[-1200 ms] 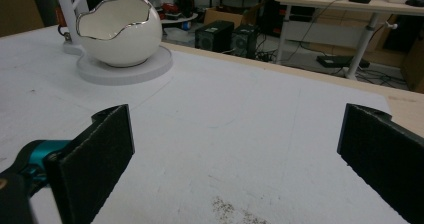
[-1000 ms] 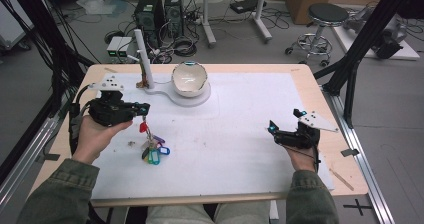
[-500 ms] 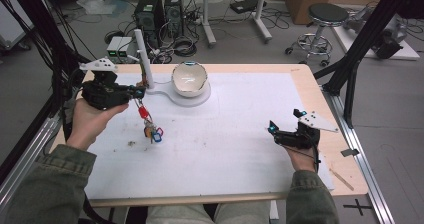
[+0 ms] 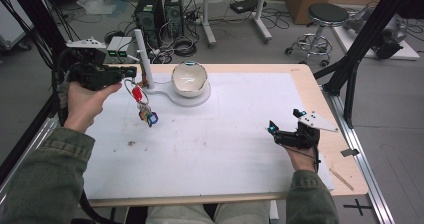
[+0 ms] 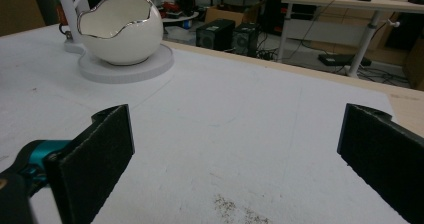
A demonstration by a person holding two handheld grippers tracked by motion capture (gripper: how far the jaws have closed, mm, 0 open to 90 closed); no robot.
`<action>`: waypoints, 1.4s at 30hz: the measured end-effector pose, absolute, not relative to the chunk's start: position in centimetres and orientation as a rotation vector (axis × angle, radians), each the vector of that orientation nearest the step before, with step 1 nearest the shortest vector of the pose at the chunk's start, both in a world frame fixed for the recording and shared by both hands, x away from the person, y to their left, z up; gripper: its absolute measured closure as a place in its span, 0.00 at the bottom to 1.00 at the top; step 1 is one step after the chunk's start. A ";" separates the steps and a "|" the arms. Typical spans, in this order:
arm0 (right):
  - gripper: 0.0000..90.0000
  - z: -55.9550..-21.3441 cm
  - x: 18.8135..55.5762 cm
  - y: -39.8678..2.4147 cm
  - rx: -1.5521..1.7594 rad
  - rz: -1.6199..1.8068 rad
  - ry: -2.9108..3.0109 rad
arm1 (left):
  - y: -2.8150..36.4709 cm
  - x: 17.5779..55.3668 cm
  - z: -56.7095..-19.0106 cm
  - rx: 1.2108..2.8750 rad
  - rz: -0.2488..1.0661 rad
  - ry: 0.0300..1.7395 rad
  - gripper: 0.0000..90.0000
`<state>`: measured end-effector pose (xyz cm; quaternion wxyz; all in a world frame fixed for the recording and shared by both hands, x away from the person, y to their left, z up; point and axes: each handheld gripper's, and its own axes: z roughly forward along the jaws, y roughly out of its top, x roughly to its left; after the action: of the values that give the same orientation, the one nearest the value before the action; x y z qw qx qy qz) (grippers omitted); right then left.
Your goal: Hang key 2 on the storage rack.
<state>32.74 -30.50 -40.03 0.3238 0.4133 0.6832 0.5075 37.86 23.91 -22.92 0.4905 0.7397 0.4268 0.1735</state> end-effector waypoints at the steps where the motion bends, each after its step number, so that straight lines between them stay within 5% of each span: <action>1: 0.01 -40.0 32.7 -30.5 1.092 1.333 1.791 | 24.1 38.1 -22.8 1.792 0.423 1.044 0.98; 42: 0.01 -40.2 32.9 -30.3 1.081 1.317 1.806 | 24.6 45.5 -20.7 1.591 0.504 1.165 0.98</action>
<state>32.86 -30.29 -40.16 0.3233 0.4121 0.6883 0.5018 45.47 24.63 -20.72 0.5252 0.6652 0.4871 0.2106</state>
